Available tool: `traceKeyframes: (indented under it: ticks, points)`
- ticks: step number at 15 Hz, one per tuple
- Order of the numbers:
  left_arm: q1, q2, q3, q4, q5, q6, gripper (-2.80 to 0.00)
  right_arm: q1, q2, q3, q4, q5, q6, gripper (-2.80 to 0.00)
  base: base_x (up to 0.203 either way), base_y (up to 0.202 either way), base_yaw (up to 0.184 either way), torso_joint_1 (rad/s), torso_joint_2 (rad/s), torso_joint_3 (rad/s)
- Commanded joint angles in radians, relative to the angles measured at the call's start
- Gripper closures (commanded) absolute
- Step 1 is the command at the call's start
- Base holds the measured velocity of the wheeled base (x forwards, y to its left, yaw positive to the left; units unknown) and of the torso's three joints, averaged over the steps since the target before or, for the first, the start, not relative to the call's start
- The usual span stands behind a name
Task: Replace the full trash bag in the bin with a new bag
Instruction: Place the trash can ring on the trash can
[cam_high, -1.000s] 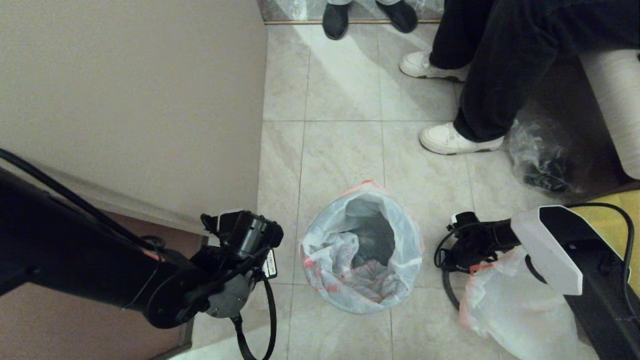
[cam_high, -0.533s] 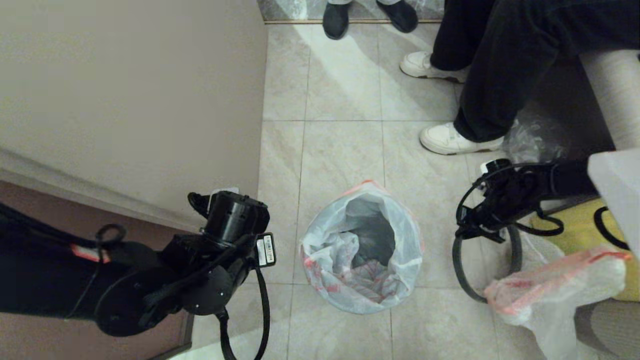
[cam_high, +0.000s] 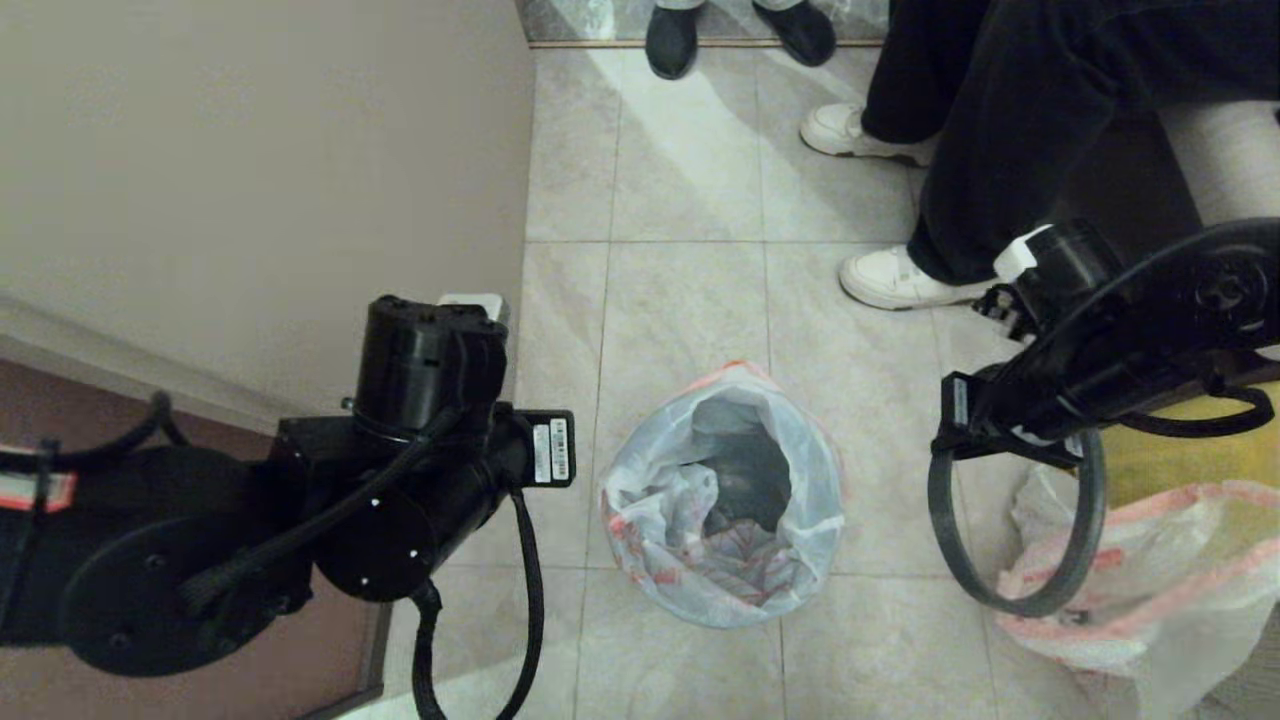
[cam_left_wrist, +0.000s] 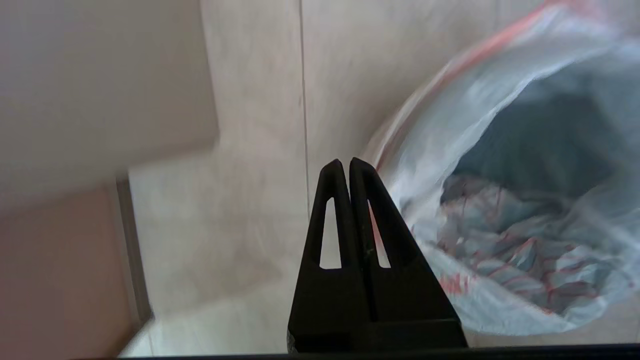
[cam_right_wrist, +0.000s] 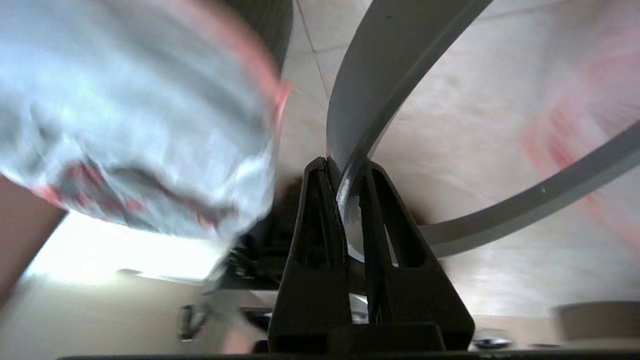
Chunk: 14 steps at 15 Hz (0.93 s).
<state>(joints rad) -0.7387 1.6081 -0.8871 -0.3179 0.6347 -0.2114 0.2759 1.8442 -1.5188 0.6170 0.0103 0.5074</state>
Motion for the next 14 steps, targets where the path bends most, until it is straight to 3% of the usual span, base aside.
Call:
traceKeyframes:
  ticks: [1,4,8,14]
  points:
    - [0.005,-0.055,-0.035,0.004,-0.012,0.035,0.00,0.151,-0.074,0.009,0.009,-0.155,0.016,0.00,0.000,0.000,0.000,0.000,0.00,0.000]
    - [0.050,-0.086,-0.065,0.046,-0.013,0.038,0.00,0.351,-0.064,-0.018,0.007,-0.326,0.030,0.00,0.000,0.000,0.000,0.000,0.00,0.000]
    - [0.047,-0.191,-0.074,0.114,-0.016,0.069,0.00,0.492,0.076,-0.102,0.036,-0.498,0.033,0.00,0.000,0.000,0.000,0.000,0.00,0.000]
    - [0.017,-0.243,-0.088,0.193,-0.015,0.079,0.00,0.644,0.202,-0.182,0.211,-0.594,0.082,0.00,0.000,0.000,0.000,0.000,0.00,0.000]
